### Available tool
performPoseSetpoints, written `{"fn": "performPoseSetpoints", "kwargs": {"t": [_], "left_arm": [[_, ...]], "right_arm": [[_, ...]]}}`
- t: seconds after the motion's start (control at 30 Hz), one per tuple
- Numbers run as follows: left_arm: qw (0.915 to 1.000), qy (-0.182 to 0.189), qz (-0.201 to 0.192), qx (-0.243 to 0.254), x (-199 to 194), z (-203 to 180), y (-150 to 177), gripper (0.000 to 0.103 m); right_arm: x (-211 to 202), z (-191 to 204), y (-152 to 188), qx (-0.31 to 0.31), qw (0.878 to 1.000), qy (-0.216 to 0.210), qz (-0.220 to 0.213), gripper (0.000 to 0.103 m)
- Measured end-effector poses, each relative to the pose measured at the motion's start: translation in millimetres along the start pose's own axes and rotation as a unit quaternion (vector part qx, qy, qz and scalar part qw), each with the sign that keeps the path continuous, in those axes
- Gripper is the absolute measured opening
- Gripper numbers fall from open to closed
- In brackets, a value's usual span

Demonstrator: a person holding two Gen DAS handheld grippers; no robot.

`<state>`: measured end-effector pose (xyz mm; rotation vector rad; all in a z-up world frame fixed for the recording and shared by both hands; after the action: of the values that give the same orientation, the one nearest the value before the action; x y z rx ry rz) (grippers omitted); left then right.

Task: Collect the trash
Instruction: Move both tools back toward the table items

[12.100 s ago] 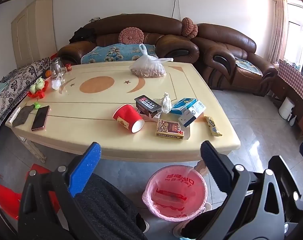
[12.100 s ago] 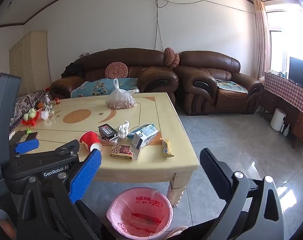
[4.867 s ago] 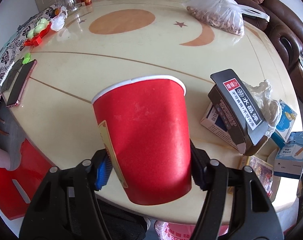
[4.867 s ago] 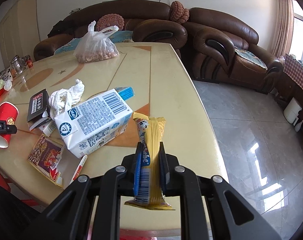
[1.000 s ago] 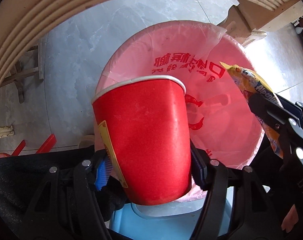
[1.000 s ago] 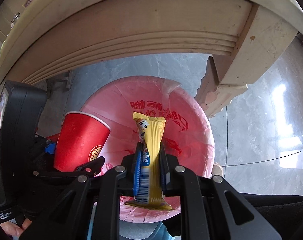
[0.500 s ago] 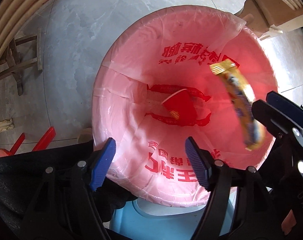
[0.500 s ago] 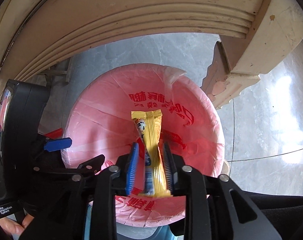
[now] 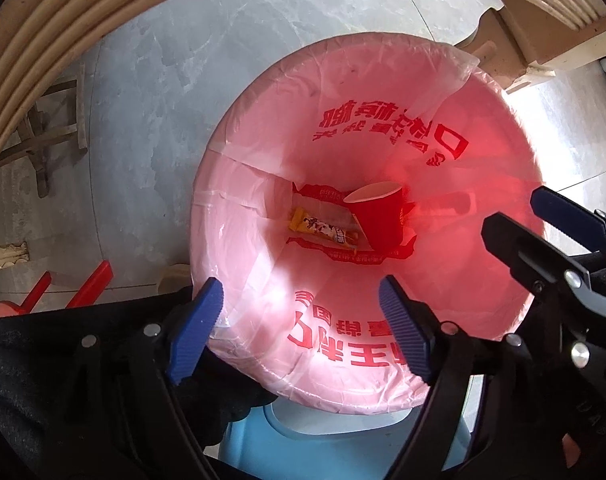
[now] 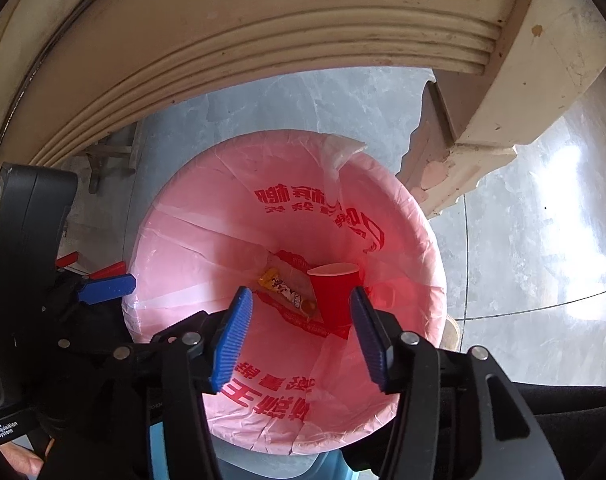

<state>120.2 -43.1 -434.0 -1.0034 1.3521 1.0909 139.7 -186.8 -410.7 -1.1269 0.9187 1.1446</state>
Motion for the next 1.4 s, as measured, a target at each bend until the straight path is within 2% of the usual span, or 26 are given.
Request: {"fn": "performPoseSetpoints", "kwargs": {"t": [0.23, 0.4, 0.5, 0.63, 0.73, 0.8, 0.9, 0.97, 1.03, 1.13, 1.2, 1.3, 1.4], "left_arm": [[0.9996, 0.005, -0.019, -0.021, -19.4, 8.6, 5.1, 0.081], [0.9989, -0.006, -0.044, -0.016, -58.9, 16.1, 19.4, 0.081], [0.9974, 0.008, -0.069, -0.021, -101.8, 26.4, 27.8, 0.081], [0.9914, 0.010, -0.125, -0.038, -179.3, 49.1, 27.8, 0.082], [0.9849, 0.002, -0.166, -0.049, -237.8, 68.8, 18.4, 0.087], [0.9792, -0.003, -0.195, -0.055, -275.5, 82.1, 6.6, 0.087], [0.9686, -0.029, -0.238, -0.066, -327.9, 100.6, -13.7, 0.088], [0.9629, -0.037, -0.256, -0.078, -356.1, 110.5, -27.6, 0.088], [0.9612, -0.025, -0.262, -0.082, -377.2, 117.9, -40.9, 0.089], [0.9597, -0.013, -0.266, -0.091, -396.4, 120.0, -62.4, 0.089], [0.9621, -0.011, -0.254, -0.100, -399.2, 124.1, -73.8, 0.089], [0.9677, -0.016, -0.228, -0.105, -393.1, 123.5, -90.9, 0.089], [0.9745, -0.003, -0.200, -0.103, -384.9, 119.4, -106.6, 0.089]], "right_arm": [[-31.2, 7.4, -1.5, -0.004, 0.999, -0.007, -0.036, 0.061], [-72.6, 17.9, -1.2, -0.013, 0.997, -0.014, -0.075, 0.064], [-112.4, 24.6, -5.3, -0.017, 0.993, -0.030, -0.109, 0.066], [-181.5, 28.3, -17.0, -0.012, 0.985, -0.061, -0.162, 0.079], [-235.0, 30.9, -36.8, -0.019, 0.978, -0.074, -0.195, 0.080], [-266.4, 33.2, -54.4, -0.025, 0.975, -0.082, -0.206, 0.080], [-305.0, 38.2, -84.6, -0.024, 0.972, -0.121, -0.202, 0.086], [-326.1, 41.8, -102.9, -0.027, 0.967, -0.140, -0.209, 0.086], [-340.6, 47.2, -119.5, -0.037, 0.966, -0.124, -0.223, 0.086], [-347.6, 50.8, -144.1, -0.032, 0.968, -0.113, -0.223, 0.086], [-343.9, 50.9, -158.1, -0.026, 0.969, -0.135, -0.207, 0.087], [-334.0, 44.6, -175.2, 0.005, 0.971, -0.149, -0.187, 0.087], [-326.4, 39.6, -189.7, 0.027, 0.973, -0.155, -0.171, 0.087]]}}
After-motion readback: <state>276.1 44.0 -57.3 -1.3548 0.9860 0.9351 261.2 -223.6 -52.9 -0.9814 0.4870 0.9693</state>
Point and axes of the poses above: each gripper's, at about its wrist camera, not at the fingertips, and x roughly the way its jaws point, z to its left, y to its underside, the point moved 6 cm from there along x, roughly the way its jaws point
